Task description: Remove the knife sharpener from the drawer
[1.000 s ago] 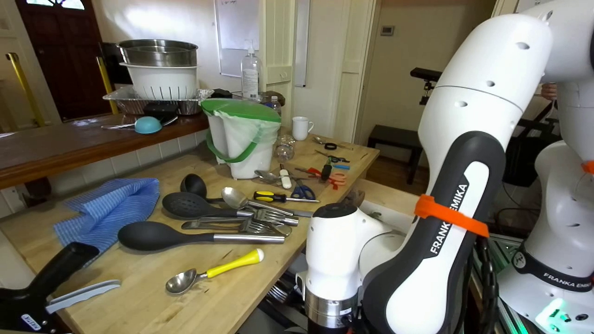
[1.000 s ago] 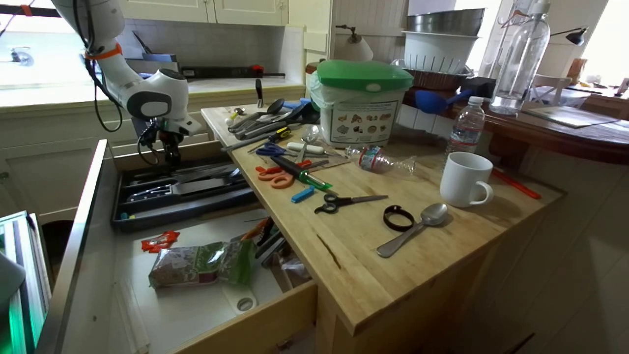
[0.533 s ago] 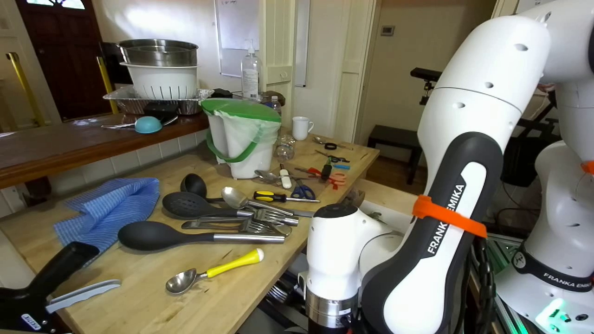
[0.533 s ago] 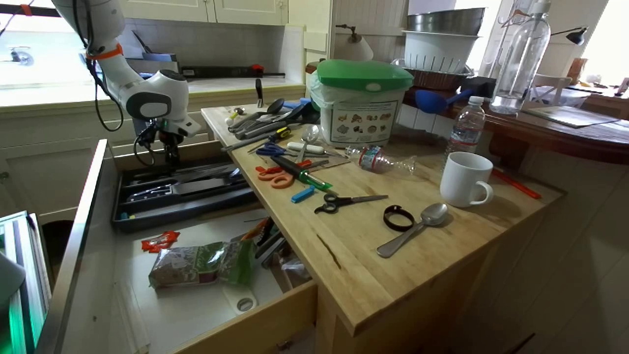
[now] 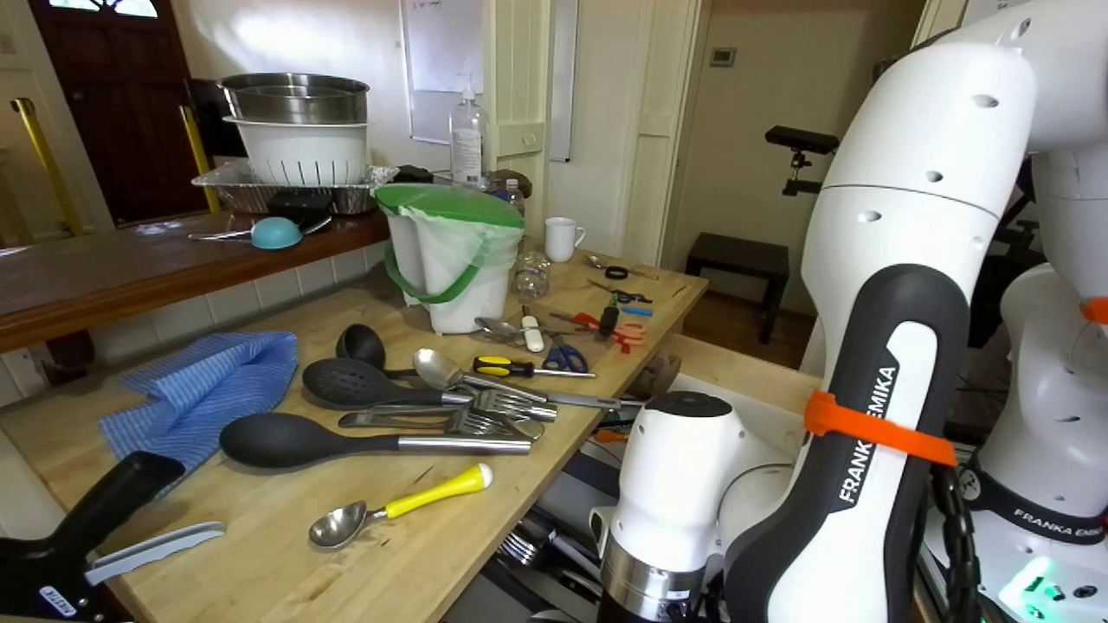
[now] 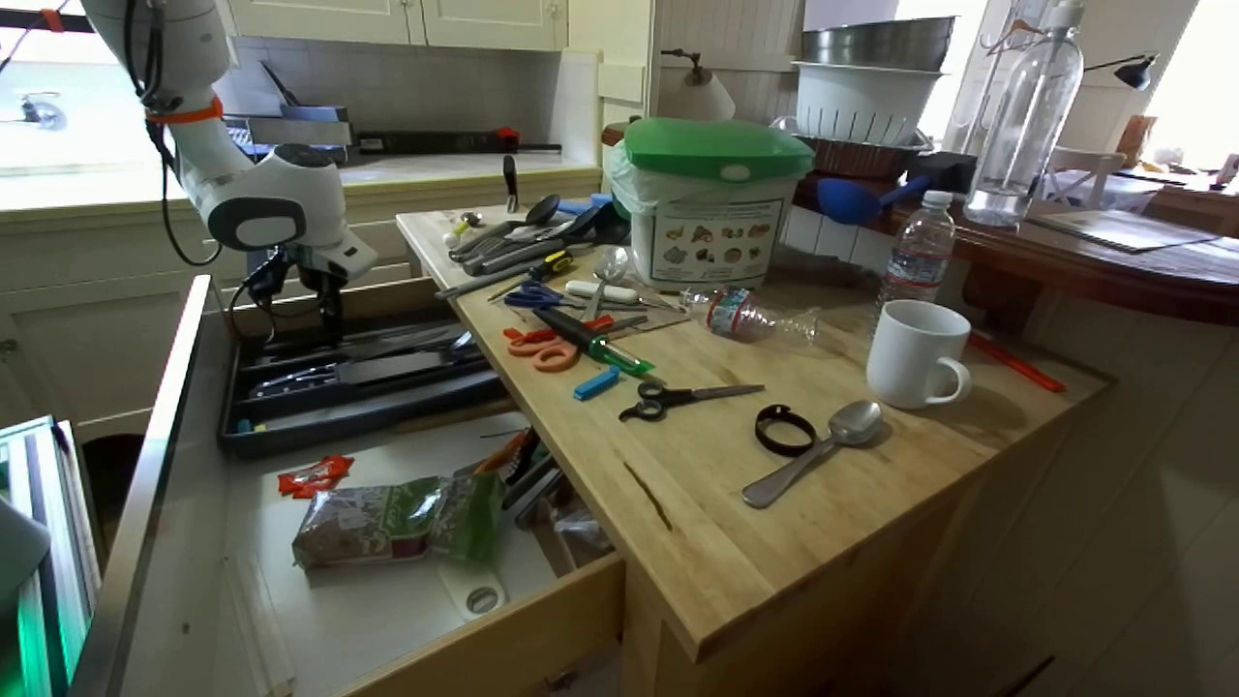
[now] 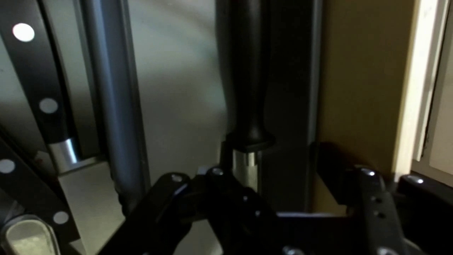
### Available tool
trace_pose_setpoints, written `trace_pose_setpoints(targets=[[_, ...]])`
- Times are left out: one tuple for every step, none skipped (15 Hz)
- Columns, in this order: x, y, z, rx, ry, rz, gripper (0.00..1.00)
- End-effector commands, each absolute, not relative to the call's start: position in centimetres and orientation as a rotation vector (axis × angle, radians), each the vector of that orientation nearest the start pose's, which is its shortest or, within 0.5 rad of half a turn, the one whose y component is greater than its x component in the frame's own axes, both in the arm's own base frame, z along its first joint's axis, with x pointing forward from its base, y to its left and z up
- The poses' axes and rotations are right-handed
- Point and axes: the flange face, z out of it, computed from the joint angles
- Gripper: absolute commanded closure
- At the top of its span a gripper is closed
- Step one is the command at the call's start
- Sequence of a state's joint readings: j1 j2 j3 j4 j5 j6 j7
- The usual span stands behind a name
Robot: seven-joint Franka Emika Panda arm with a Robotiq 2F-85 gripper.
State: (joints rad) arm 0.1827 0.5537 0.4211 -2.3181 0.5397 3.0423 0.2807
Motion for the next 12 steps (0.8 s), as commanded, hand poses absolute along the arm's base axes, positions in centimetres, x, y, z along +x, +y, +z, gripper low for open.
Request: trace_pose_setpoints(targets=[[43.7, 27.7, 14.0, -2.735, 0.426, -0.006, 0.05], [44.1, 27.1, 13.3, -2.76, 0.416, -0.005, 0.24], [44.0, 26.9, 13.2, -2.759, 0.423, 0.0, 0.17], [44.0, 26.7, 13.2, -2.758, 0.428, 0.003, 0.08], [44.0, 26.6, 13.2, -2.757, 0.43, 0.005, 0.05], [44.0, 26.6, 13.2, -2.757, 0.43, 0.005, 0.04], [44.0, 26.6, 13.2, -2.756, 0.43, 0.005, 0.05], [44.0, 26.6, 13.2, -2.756, 0.43, 0.005, 0.05], [44.0, 26.6, 13.2, -2.756, 0.43, 0.005, 0.05], [44.0, 26.6, 13.2, -2.756, 0.43, 0.005, 0.01], [44.1, 26.3, 13.6, -2.752, 0.42, 0.0, 0.01], [44.0, 25.9, 13.9, -2.747, 0.427, 0.001, 0.0]])
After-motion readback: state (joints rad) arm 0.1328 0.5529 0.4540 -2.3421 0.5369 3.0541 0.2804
